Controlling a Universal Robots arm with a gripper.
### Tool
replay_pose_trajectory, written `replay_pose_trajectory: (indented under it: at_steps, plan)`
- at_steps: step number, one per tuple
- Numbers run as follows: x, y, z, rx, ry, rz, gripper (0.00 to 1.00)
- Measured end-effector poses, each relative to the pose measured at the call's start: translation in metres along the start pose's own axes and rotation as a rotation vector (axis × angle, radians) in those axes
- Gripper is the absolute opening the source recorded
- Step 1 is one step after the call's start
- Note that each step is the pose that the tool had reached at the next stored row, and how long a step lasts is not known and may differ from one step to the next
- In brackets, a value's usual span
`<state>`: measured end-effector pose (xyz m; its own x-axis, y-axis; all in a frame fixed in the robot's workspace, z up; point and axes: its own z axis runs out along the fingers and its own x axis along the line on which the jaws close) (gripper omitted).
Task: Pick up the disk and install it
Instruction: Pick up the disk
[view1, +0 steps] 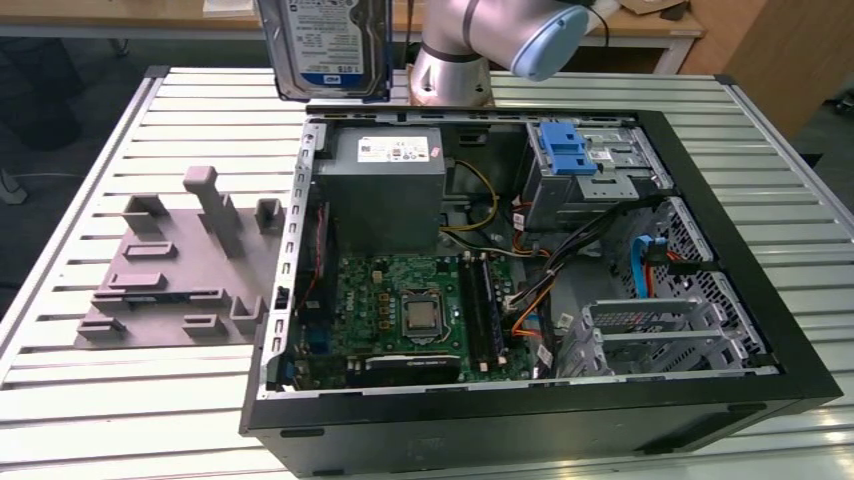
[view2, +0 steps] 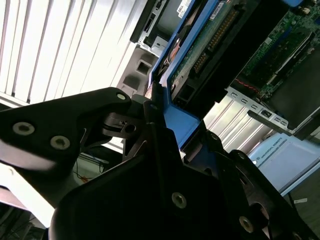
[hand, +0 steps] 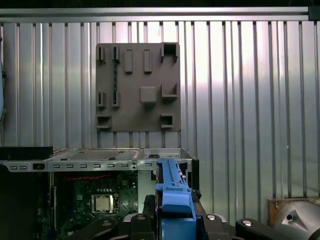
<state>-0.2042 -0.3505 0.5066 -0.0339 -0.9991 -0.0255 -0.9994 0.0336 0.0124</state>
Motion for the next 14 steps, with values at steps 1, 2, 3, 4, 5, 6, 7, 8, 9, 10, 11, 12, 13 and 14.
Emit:
replay_pose_trajectory:
  at_steps: [1,2,3,4,5,6,7,8,9,10,11,12,13,14]
  plan:
    - [0.0005,-0.0004,0.0,0.0002,-0.0001,0.0,0.36]
    - [0.0012,-0.0006,0.0,0.0001,-0.0002,0.0,0.36]
    - [0.0025,-0.0009,0.0,0.0001,-0.0002,0.0,0.36]
    - [0.0043,-0.0011,0.0,0.0001,-0.0002,0.0,0.36]
    - [0.0064,-0.0013,-0.0001,0.0001,-0.0001,0.0,0.36]
    - [0.0087,-0.0015,-0.0002,0.0,0.0,0.0,0.36]
    - [0.0111,-0.0016,-0.0002,0.0,-0.0001,0.0,0.36]
    - [0.0134,-0.0017,-0.0002,0.0001,-0.0001,0.0,0.36]
    - [0.0158,-0.0019,-0.0003,0.0001,-0.0001,0.0,0.36]
    - [0.0182,-0.002,-0.0004,0.0001,-0.0001,0.0,0.36]
    - [0.0202,-0.0022,-0.0004,0.0,-0.0001,0.0,0.36]
    - [0.0221,-0.0024,-0.0005,0.0,-0.0001,0.0,0.36]
    - [0.0238,-0.0026,-0.0005,0.0001,-0.0001,0.0,0.36]
    - [0.0248,-0.0027,-0.0005,0.0002,-0.0002,0.0,0.36]
